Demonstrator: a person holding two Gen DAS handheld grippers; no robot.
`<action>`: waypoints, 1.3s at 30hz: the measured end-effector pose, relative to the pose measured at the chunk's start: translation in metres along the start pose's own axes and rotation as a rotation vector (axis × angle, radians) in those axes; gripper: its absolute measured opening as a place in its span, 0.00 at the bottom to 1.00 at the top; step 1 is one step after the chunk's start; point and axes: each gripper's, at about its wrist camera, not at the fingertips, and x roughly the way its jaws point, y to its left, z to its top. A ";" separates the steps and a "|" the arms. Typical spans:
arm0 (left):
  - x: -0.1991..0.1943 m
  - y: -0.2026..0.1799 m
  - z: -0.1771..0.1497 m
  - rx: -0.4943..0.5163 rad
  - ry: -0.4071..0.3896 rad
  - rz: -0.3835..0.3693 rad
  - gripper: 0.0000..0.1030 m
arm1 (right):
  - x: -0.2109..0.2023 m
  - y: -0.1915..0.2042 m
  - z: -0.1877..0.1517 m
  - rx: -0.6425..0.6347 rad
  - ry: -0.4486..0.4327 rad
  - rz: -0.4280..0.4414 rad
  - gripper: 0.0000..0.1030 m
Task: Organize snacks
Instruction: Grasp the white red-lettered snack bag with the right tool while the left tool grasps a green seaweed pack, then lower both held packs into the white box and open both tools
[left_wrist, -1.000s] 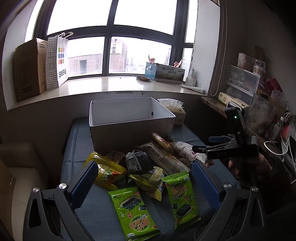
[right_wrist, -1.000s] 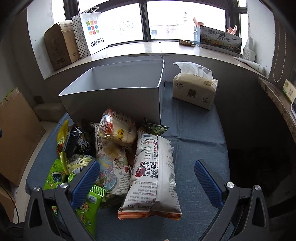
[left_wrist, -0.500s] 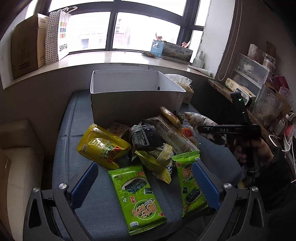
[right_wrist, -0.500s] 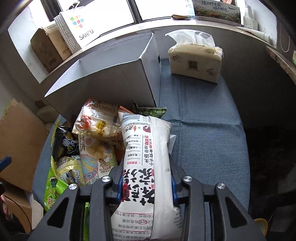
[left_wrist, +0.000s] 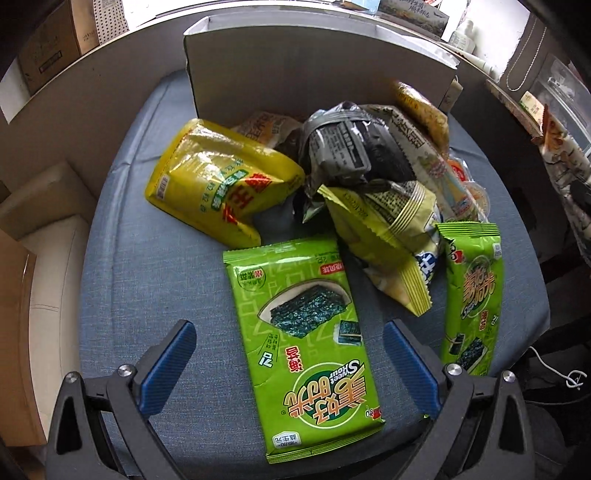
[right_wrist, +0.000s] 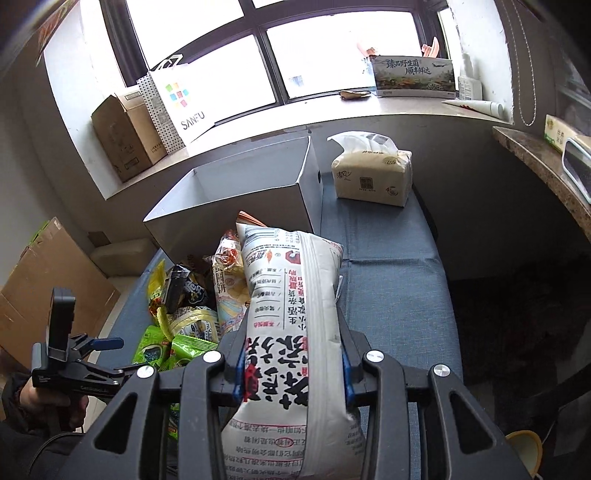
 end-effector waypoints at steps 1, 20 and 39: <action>0.004 -0.001 0.000 0.003 0.006 0.013 0.99 | -0.002 0.003 -0.001 -0.009 -0.003 -0.005 0.39; -0.020 -0.002 -0.029 0.106 -0.120 0.034 0.66 | 0.001 0.037 -0.014 -0.084 0.010 0.033 0.39; -0.136 0.019 0.144 0.153 -0.606 -0.130 0.66 | 0.045 0.092 0.112 -0.109 -0.127 0.052 0.39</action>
